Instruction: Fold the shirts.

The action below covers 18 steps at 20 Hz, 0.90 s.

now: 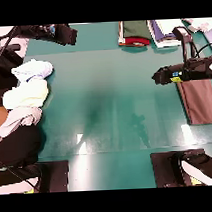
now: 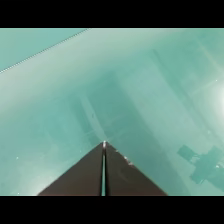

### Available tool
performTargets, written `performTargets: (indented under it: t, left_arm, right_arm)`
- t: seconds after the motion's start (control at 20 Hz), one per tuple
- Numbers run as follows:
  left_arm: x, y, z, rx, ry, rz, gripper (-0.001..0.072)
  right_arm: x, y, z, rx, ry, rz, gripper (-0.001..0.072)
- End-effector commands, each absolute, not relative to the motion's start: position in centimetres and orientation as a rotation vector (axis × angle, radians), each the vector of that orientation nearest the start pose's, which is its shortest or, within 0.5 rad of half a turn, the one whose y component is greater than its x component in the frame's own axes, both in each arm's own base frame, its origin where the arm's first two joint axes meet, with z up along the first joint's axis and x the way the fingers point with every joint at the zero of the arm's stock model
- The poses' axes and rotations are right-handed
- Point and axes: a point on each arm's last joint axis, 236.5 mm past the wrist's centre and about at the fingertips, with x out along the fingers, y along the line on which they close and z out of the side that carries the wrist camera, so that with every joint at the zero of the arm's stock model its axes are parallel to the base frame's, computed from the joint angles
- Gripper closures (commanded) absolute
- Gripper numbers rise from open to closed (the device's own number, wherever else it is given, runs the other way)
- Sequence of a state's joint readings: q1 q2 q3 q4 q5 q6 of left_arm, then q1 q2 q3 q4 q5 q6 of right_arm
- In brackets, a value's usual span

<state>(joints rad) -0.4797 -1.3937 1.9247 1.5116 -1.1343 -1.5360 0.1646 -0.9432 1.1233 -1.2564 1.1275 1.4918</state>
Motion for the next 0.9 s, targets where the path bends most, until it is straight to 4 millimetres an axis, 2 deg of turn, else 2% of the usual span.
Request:
performTargets:
  t: [0.0, 0.35, 0.55, 0.65, 0.7, 0.75, 0.8, 0.85]
  left_arm:
    - [43.8, -24.3, 27.7, 0.138, 0.593, -0.52, 0.0681]
    - [43.9, -24.3, 27.8, 0.138, 0.591, -0.521, 0.0681]
    - [44.8, -24.7, 29.4, 0.113, 0.512, -0.521, 0.0681]
    - [45.7, -24.9, 30.9, 0.12, 0.433, -0.518, 0.0681]
    - [46.5, -23.9, 31.4, 0.167, 0.395, -0.489, 0.0676]
    - [47.7, -22.3, 31.5, 0.205, 0.378, -0.431, 0.0466]
    - [49.2, -19.7, 30.8, 0.199, 0.397, -0.345, 0.0215]
    - [50.8, -16.7, 29.3, 0.185, 0.44, -0.259, 0.019]
  right_arm:
    - [34.2, 12.4, 13.3, 0.111, 0.944, 0.388, 0.0693]
    - [34.0, 12.6, 13.3, 0.117, 0.952, 0.394, 0.0693]
    - [33.8, 12.6, 13.1, 0.115, 0.961, 0.395, 0.0693]
    - [33.8, 12.6, 13.1, 0.114, 0.961, 0.395, 0.0693]
    - [33.8, 12.5, 13.1, 0.114, 0.961, 0.395, 0.0693]
    - [33.8, 12.5, 13.1, 0.114, 0.961, 0.395, 0.0693]
    - [33.8, 12.5, 13.1, 0.114, 0.96, 0.395, 0.0693]
    - [33.8, 12.5, 13.1, 0.114, 0.961, 0.395, 0.0693]
